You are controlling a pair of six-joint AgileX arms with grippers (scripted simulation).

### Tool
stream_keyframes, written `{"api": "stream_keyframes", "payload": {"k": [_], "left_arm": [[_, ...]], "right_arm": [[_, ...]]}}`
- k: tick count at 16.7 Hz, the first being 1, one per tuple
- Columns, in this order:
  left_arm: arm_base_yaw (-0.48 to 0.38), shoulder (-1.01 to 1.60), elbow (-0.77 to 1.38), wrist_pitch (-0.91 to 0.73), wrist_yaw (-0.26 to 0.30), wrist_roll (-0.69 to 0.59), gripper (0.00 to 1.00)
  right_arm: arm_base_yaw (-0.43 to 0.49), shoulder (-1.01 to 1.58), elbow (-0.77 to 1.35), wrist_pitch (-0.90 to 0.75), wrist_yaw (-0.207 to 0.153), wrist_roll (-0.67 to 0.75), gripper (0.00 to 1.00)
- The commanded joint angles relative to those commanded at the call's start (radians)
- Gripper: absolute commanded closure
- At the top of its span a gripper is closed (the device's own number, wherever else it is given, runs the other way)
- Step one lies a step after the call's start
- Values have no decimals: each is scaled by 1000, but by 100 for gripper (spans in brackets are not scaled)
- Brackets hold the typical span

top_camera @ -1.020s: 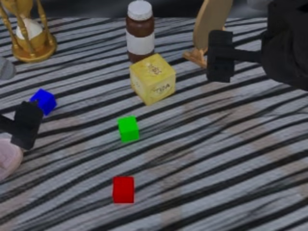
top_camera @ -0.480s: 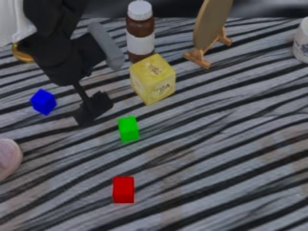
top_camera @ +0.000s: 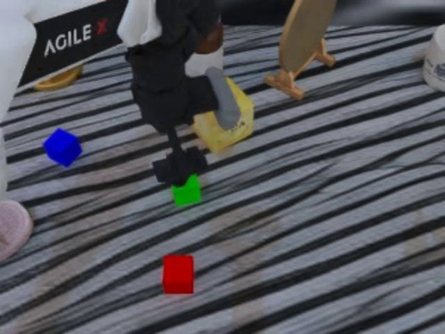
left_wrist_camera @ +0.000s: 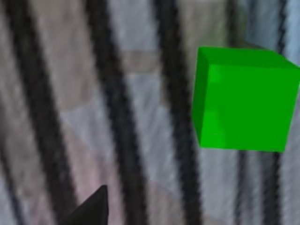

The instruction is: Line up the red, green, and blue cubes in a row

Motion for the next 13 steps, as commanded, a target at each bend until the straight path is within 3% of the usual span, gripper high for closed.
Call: {"api": "stream_keyframes", "payload": {"k": [3, 9, 13], "left_arm": [[-12, 49, 49, -24, 0, 19, 0], [-9, 54, 49, -22, 0, 20, 0], [-10, 83, -32, 92, 1, 21, 0]], "right_arm": [[-21, -41, -46, 41, -19, -18, 0], [-21, -41, -46, 41, -19, -18, 0], [-21, -41, -46, 41, -19, -18, 0]]}}
